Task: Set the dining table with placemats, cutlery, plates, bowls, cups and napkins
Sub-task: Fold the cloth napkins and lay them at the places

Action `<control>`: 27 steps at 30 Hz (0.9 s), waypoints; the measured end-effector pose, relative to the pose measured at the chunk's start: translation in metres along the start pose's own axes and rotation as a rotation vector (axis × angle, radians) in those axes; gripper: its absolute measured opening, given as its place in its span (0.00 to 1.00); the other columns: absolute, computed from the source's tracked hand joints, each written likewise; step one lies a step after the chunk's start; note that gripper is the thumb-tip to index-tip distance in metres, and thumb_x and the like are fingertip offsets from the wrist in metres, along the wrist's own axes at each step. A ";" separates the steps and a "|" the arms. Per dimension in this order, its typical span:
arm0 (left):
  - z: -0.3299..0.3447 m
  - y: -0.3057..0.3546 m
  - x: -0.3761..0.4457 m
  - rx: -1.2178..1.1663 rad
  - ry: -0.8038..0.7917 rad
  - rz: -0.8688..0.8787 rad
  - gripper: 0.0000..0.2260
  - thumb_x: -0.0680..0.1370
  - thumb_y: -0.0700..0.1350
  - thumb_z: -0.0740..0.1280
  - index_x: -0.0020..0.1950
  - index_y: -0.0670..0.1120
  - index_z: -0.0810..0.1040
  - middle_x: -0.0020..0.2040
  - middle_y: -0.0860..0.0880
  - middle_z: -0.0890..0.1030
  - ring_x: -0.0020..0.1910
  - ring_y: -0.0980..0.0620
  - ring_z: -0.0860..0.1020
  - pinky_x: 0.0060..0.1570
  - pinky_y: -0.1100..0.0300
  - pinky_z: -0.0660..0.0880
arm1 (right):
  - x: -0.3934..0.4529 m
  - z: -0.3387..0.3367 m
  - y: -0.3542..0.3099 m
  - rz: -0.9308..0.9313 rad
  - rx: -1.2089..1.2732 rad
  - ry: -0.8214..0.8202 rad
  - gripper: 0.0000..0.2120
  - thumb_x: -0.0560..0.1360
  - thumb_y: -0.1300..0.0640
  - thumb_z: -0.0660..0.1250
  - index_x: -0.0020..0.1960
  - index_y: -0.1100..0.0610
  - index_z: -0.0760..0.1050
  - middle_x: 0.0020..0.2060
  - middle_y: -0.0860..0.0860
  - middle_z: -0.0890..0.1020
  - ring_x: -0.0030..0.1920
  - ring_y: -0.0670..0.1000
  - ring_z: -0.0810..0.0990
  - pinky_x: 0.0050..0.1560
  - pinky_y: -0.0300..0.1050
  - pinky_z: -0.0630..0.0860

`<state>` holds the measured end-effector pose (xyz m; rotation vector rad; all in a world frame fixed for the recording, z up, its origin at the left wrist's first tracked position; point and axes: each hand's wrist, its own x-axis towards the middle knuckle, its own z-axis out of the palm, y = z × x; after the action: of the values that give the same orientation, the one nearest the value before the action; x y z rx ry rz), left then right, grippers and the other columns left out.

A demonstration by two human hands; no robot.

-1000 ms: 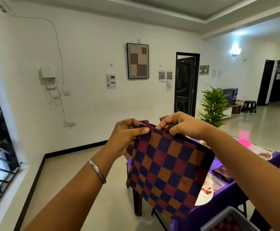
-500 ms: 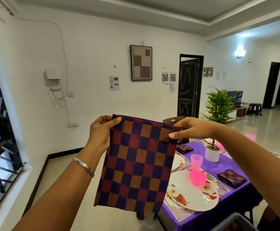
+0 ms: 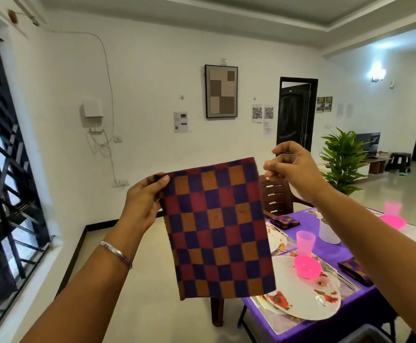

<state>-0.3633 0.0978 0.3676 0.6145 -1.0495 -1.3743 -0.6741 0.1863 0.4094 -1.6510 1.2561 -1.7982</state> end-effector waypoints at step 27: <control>0.018 -0.018 -0.022 0.424 -0.310 0.118 0.16 0.70 0.39 0.75 0.55 0.41 0.75 0.47 0.43 0.84 0.47 0.43 0.83 0.43 0.52 0.81 | 0.020 0.094 -0.025 -0.108 -0.472 -0.277 0.06 0.72 0.52 0.73 0.47 0.54 0.82 0.41 0.49 0.84 0.42 0.47 0.81 0.50 0.47 0.79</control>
<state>-0.3851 0.1200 0.3546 0.6455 -1.6257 -1.1717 -0.5844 0.1511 0.4319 -2.1676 1.5635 -1.3254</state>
